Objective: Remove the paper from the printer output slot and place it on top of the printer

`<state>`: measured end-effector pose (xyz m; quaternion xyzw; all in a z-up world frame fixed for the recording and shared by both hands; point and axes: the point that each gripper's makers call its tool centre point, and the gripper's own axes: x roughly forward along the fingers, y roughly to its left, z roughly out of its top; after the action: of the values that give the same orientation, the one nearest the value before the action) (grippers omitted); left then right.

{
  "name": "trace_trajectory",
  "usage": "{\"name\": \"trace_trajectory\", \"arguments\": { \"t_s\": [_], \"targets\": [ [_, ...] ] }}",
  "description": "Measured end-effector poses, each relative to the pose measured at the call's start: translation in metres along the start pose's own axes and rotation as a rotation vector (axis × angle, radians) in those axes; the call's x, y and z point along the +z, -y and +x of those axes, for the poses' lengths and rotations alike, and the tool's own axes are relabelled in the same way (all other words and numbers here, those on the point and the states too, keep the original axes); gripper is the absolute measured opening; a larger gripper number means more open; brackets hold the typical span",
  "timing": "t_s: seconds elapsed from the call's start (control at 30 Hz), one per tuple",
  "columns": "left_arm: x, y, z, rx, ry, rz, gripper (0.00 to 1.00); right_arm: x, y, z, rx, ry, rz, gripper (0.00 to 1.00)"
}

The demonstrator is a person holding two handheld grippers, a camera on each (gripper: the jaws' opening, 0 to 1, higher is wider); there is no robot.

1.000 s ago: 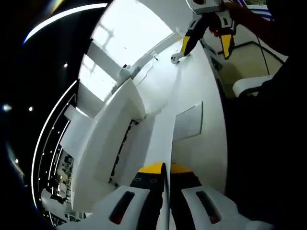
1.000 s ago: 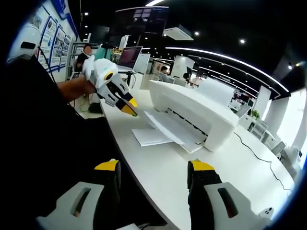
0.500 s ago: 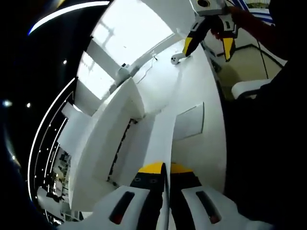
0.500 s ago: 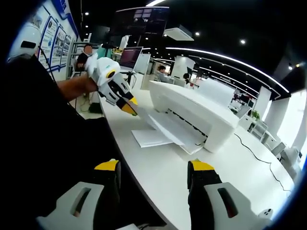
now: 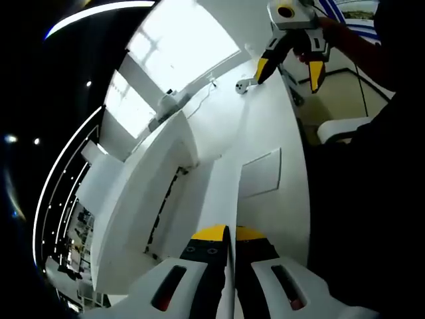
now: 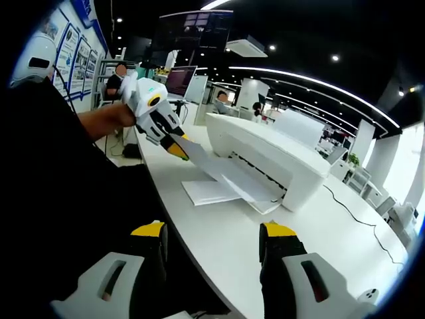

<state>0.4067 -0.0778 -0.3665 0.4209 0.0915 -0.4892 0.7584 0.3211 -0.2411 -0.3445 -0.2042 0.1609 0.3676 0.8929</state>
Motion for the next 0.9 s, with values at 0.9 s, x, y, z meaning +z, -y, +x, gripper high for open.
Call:
{"name": "trace_trajectory", "arguments": {
  "t_s": [0.9],
  "targets": [
    [-0.0001, -0.0041, -0.0032, -0.028, 0.012, -0.037, 0.06, -0.0032, -0.002, 0.0023, 0.005, -0.008, 0.001, 0.51]
  ]
}}
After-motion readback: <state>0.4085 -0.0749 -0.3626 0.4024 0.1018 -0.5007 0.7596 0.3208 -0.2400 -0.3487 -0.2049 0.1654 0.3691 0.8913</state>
